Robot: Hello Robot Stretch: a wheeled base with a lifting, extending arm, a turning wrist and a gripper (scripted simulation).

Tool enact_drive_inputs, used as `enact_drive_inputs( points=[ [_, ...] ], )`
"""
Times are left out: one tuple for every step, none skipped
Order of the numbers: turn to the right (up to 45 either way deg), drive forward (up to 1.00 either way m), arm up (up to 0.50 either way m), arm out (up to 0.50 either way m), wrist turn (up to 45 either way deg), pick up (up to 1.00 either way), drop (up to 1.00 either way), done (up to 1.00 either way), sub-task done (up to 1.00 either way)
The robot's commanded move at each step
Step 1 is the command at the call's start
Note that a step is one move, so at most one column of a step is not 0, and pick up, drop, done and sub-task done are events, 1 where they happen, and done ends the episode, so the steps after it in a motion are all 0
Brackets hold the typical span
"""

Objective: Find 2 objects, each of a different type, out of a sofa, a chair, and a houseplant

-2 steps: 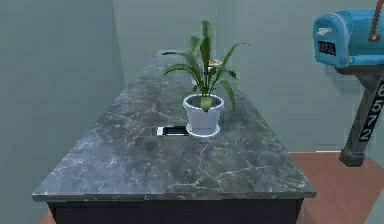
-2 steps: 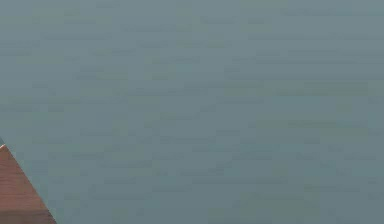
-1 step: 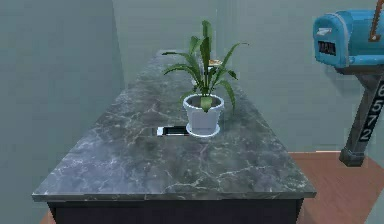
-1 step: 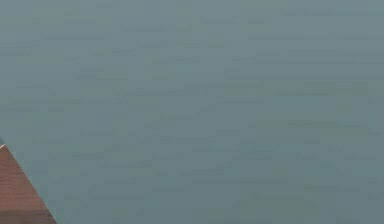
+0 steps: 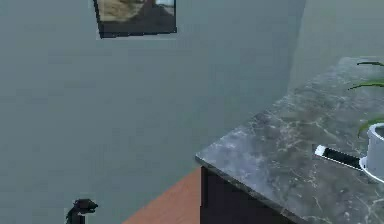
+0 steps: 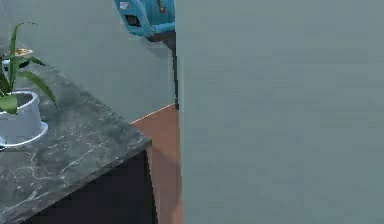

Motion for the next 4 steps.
enact_drive_inputs(
  points=[
    [-45.0,0.00,0.00,0.00,0.0,0.00,0.00,0.00,0.00],
    [-45.0,0.00,0.00,0.00,0.0,0.00,0.00,0.00,0.00],
    [-36.0,0.00,0.00,0.00,0.0,0.00,0.00,0.00,0.00],
    [0.0,0.90,0.00,0.00,0.0,0.00,0.00,0.00,0.00]
  ],
)
